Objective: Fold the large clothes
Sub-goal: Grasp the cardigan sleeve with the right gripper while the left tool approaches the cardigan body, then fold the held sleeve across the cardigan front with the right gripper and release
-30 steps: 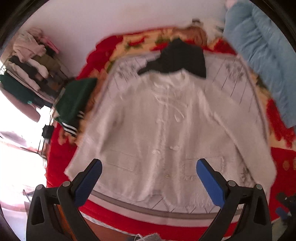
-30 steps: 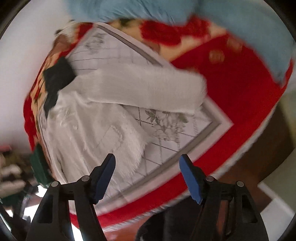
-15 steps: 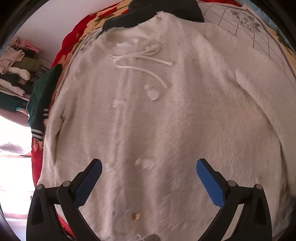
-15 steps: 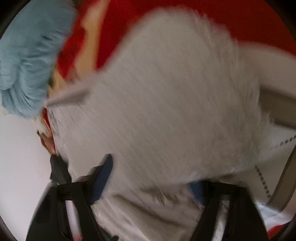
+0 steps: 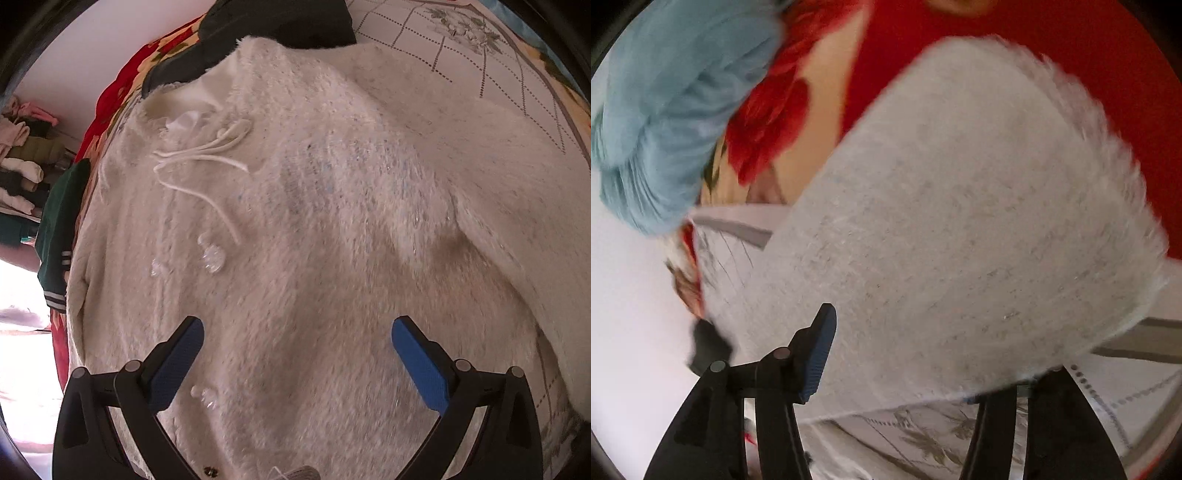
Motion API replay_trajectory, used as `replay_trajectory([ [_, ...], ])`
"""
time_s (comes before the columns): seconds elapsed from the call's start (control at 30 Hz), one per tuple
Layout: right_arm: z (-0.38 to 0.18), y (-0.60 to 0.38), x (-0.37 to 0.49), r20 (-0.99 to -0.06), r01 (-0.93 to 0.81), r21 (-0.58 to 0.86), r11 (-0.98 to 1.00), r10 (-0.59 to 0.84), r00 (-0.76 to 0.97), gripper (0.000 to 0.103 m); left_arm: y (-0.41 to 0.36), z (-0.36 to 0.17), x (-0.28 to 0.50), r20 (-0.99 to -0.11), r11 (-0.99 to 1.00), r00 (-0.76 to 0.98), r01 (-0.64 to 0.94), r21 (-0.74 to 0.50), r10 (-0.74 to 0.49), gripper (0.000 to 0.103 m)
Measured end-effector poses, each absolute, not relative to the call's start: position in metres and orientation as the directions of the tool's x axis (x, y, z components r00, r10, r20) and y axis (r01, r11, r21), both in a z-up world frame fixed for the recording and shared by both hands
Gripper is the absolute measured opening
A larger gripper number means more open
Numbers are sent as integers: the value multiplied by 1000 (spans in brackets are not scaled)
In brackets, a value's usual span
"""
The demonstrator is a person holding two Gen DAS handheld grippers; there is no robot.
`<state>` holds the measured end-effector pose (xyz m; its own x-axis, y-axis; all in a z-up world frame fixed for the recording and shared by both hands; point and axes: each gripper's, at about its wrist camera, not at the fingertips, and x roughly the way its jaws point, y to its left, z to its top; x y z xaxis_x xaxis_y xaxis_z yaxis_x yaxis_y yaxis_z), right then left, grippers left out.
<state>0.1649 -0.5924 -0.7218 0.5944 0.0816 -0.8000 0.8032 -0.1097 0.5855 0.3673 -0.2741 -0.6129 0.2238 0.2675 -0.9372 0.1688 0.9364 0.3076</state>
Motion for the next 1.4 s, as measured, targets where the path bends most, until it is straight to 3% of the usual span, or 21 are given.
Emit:
replay_trajectory([
  [0.07, -728, -594, 162, -755, 751, 642, -155, 43, 654, 70, -277, -617, 372, -937, 936, 224, 171, 309, 269, 103],
  [0.2, -736, -603, 172, -703, 674, 701, -233, -67, 708, 69, -287, -624, 384, -931, 929, 243, 184, 321, 274, 103],
  [0.23, -739, -604, 178, -696, 661, 710, -244, -96, 712, 57, -289, -623, 390, -929, 931, 255, 177, 318, 269, 103],
  [0.27, -739, -606, 181, -702, 668, 705, -237, -96, 706, 19, -290, -621, 396, -924, 935, 274, 163, 317, 265, 103],
  [0.3, -742, -608, 193, -713, 684, 694, -224, -84, 696, 10, -290, -619, 402, -920, 937, 288, 149, 315, 264, 103],
  [0.5, -711, -617, 212, -754, 750, 657, -83, -92, 650, 10, -291, -639, 435, -933, 954, 255, 94, 284, 253, 103],
  [0.77, -602, -594, 256, -677, 695, 694, 187, -156, 719, 9, -249, -616, 447, -965, 980, 195, 53, 190, 176, 103],
  [0.9, -544, -550, 307, -624, 612, 695, 378, -106, 774, 9, -202, -590, 449, -957, 984, 228, -25, 176, 177, 103],
  [1.03, -508, -472, 378, -653, 522, 614, 591, 9, 758, 9, -138, -576, 456, -947, 971, 225, -120, 205, 228, 103],
  [1.2, -512, -336, 461, -750, 366, 450, 814, 122, 651, 9, -40, -577, 457, -933, 924, 163, -270, 270, 320, 103],
  [1.4, -579, -153, 515, -876, 64, 113, 992, 69, 477, 9, 63, -582, 444, -912, 857, 108, -400, 324, 395, 103],
])
